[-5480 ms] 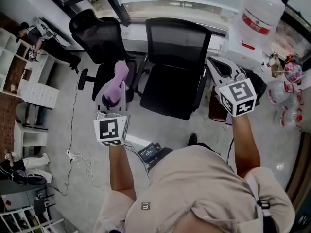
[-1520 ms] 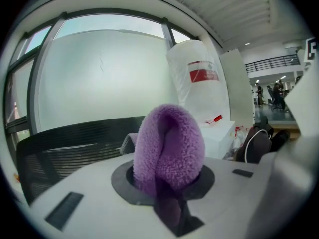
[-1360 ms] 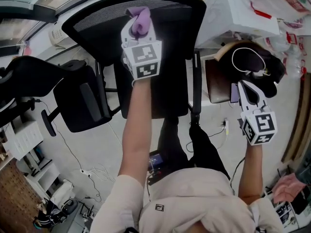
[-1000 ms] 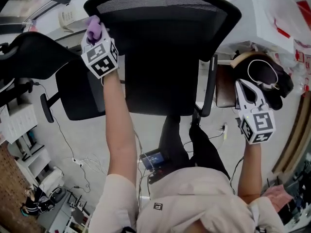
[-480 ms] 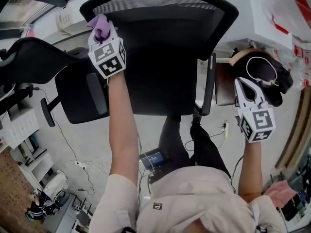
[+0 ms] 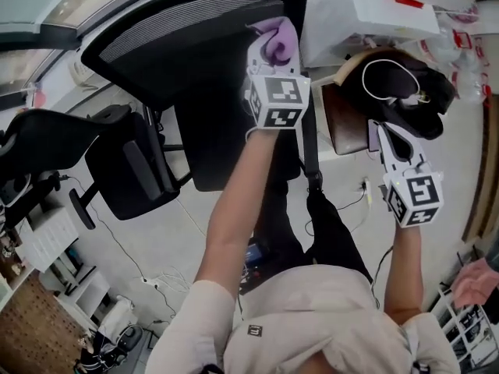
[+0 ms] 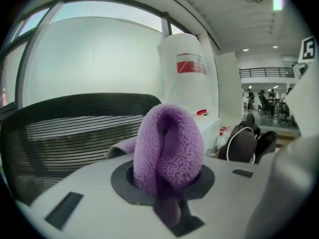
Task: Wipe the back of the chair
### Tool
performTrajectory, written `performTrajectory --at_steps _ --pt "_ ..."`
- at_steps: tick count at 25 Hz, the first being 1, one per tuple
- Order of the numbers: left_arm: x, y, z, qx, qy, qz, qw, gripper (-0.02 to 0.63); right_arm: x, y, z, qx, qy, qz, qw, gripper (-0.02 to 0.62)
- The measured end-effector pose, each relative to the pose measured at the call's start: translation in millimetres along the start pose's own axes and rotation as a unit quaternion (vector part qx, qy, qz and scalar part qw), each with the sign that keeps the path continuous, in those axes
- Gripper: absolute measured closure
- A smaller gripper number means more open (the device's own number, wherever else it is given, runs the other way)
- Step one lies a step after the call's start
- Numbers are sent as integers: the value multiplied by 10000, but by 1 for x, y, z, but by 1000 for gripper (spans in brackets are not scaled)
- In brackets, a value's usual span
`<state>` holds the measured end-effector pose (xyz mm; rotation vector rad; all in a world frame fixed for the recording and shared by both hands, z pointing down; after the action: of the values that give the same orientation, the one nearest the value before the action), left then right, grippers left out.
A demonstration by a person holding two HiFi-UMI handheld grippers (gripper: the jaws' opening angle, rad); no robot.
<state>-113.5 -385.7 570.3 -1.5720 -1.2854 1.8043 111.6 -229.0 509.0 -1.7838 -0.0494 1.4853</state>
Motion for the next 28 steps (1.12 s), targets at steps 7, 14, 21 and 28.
performTrajectory --at_steps 7,14,21,28 --pt "-1 2 -12 201 26 -55 9998 531 22 -32 -25 -226 -163 33 9996 601" --pt "7 -8 10 150 141 -35 9998 531 16 -26 -11 -100 -85 8 9999 601" --pt "45 -63 141 514 1032 242 9930 531 -12 9 32 278 173 43 9995 601" --pt "155 -145 320 1617 2692 579 9476 531 -44 47 87 746 555 37 9957 601"
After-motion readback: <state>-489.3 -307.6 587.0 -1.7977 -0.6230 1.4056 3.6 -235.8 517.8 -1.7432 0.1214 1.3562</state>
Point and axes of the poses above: the fingertips, and each gripper's own axes: x backward along the fingers, z to its left, y out of its top, the point moved 5 cm from there along x, backward along the fingers, and after that the axes turned 10 degrees about z, right-handed, at the moved point
